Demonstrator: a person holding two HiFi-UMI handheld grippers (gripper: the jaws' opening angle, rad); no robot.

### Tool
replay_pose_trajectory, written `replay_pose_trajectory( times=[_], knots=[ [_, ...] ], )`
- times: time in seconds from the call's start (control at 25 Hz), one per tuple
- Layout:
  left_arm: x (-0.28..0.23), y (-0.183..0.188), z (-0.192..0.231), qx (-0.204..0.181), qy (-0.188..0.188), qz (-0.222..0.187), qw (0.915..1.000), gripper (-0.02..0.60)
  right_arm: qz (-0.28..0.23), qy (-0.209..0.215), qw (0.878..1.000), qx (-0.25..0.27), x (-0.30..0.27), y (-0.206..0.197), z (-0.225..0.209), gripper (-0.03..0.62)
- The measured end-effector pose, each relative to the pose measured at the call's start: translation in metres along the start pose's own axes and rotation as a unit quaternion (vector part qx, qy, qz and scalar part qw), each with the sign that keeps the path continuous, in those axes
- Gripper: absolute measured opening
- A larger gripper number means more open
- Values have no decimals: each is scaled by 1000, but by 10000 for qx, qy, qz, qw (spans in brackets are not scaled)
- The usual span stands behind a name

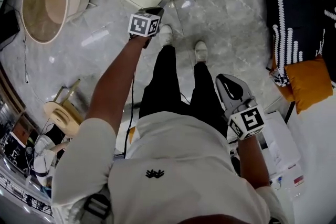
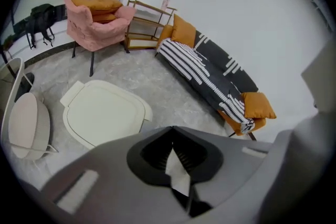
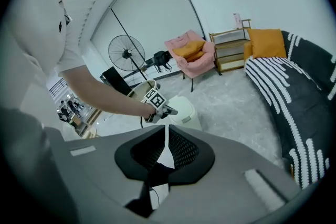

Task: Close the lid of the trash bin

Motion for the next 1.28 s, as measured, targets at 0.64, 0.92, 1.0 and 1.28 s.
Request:
replay_pose_trajectory(
  times=[0.64,0.92,1.0,1.28],
  knots=[
    [165,-26,-257,-167,-494,-1754,9831,55,-855,1107,9798,1426,83,46,-11,20],
    [224,-39,-361,-887,-678,-2196,9692,55,-1074,1412,9666,1851,119,50,-7,20],
    [239,-43,-382,-987,-661,-2386,9638,55,-1079,1495,9635,1940,127,46,-5,19],
    [276,-60,-426,-926,-337,-3033,9478,55,-1121,1619,9540,2261,150,44,-9,14]
  ],
)
Point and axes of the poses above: the fingertips, and each gripper's own axes: x backward along the fingers, z to its left, y out of its top, the point moved 10 cm from there along x, backward along the fingers, and after that the axes turned 7 degrees about -y, right-handed, at the moved point
